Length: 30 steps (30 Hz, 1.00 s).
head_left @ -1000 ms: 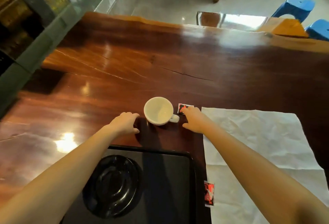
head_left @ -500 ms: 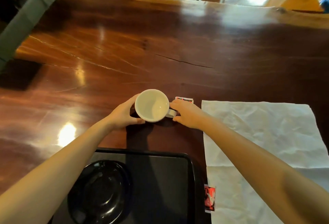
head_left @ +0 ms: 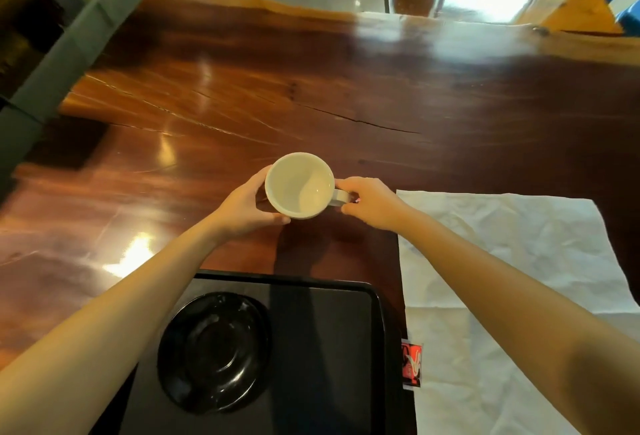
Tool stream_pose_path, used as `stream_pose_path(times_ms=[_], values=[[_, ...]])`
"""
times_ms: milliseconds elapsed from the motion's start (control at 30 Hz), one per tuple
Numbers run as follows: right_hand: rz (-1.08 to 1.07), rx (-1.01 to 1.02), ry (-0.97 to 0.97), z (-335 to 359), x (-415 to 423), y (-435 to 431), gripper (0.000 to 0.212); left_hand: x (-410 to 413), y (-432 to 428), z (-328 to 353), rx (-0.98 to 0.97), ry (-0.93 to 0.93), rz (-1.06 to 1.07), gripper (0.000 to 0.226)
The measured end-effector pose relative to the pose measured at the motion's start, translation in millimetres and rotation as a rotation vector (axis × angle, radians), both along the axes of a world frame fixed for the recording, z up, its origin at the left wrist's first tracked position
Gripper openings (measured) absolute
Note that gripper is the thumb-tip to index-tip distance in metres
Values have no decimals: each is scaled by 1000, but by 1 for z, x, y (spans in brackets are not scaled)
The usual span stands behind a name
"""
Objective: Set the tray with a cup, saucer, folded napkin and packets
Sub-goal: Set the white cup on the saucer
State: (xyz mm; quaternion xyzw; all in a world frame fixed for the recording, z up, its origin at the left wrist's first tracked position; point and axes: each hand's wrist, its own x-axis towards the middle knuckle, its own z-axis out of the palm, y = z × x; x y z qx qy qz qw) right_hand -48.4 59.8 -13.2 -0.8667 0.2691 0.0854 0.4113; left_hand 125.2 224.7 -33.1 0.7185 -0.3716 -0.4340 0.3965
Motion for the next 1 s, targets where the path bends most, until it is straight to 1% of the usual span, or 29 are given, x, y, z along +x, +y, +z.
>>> stream_pose_path(times_ms=[267,400,533,700,833,1000], values=[[91,25,-45,23,-1,56,48,-7,73,29,19,-18,34,95],[182,25,-13,28,-7,100,50,-22,126,37,29,-17,67,88],[262,23,30,31,-13,141,53,-37,173,36,25,-3,101,88],[261,22,39,26,-24,189,45,-54,218,29,39,3,144,85],[260,-1,50,16,-35,217,44,-68,240,20,35,38,166,78],[233,-22,77,7,-44,235,45,-74,256,4,71,24,150,81]])
